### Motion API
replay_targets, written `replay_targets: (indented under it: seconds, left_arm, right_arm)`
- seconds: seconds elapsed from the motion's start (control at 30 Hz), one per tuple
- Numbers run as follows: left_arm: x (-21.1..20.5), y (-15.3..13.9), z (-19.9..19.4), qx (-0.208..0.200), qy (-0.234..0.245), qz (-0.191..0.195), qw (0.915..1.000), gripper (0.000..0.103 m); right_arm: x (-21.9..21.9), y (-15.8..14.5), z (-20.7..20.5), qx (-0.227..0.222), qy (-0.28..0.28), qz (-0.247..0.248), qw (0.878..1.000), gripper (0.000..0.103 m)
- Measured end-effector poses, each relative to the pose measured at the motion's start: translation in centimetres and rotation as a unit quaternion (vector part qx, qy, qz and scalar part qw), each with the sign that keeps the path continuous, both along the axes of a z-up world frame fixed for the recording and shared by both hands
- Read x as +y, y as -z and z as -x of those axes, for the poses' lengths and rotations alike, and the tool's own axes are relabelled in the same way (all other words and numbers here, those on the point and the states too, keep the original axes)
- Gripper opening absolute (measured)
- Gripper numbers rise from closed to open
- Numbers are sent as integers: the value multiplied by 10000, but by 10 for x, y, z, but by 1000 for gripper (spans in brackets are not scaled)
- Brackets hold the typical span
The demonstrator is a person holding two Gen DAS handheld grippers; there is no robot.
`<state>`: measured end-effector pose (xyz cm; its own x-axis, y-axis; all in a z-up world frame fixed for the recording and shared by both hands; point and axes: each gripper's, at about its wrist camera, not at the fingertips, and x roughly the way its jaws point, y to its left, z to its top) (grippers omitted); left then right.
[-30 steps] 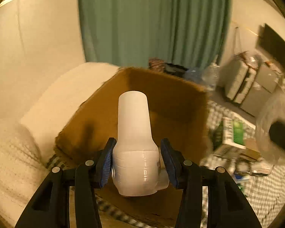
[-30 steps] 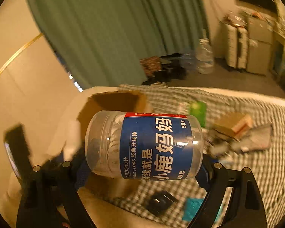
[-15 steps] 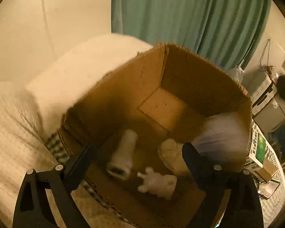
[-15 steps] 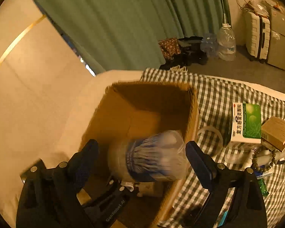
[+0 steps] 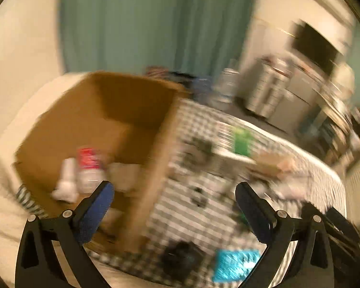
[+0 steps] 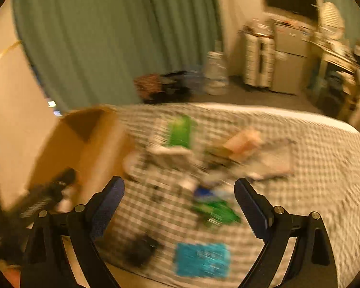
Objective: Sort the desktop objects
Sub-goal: 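Move both tools back over the bedspread, then grasp the black wrapped item with the left tool while the right tool grasps the green packet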
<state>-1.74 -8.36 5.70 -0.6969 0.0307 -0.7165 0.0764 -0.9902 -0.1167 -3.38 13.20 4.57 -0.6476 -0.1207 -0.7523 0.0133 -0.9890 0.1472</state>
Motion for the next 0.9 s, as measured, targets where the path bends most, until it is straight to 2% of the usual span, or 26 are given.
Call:
replay_targets:
  seconds: [0.1, 0.2, 0.27, 0.37, 0.43, 0.5, 0.57, 0.67, 0.77, 0.83, 0.9]
  left_arm:
    - [37, 13, -17, 143, 293, 686, 9971, 103]
    - [63, 49, -17, -240, 559, 1452, 9875, 103]
    - [74, 73, -19, -487, 846, 1618, 9820, 103]
    - [84, 99, -16, -898, 1041, 1706, 9757, 103]
    - [78, 113, -13, -1177, 949, 1617, 9752, 103]
    - [63, 118, -8, -1385, 691, 1340, 9788, 103]
    - [45, 119, -5, -1488, 440, 950, 9833, 103]
    - [26, 130, 2, -1848, 321, 401, 9814, 103]
    - [23, 138, 5, -2052, 312, 320, 9777, 103]
    - [28, 140, 5, -2119, 402, 396, 9757, 103]
    - [32, 145, 6, -2212, 551, 431, 9727, 95]
  right_arm:
    - [31, 20, -12, -73, 316, -119, 9994, 92]
    - [52, 43, -19, -447, 360, -41, 9983, 91]
    - [63, 57, -19, -649, 394, 121, 9970, 91]
    - [71, 58, -24, -700, 434, 293, 9962, 91]
    - [72, 58, -24, -653, 407, 396, 9963, 91]
    - [70, 60, -22, -647, 373, 397, 9964, 91]
    - [64, 68, -18, -696, 290, 353, 9965, 91]
    - [59, 86, -6, -869, 190, 471, 9949, 91]
    - [56, 96, 2, -963, 171, 658, 9930, 91]
    - [52, 102, 9, -986, 112, 598, 9933, 91]
    - [45, 109, 16, -1032, 57, 484, 9935, 91]
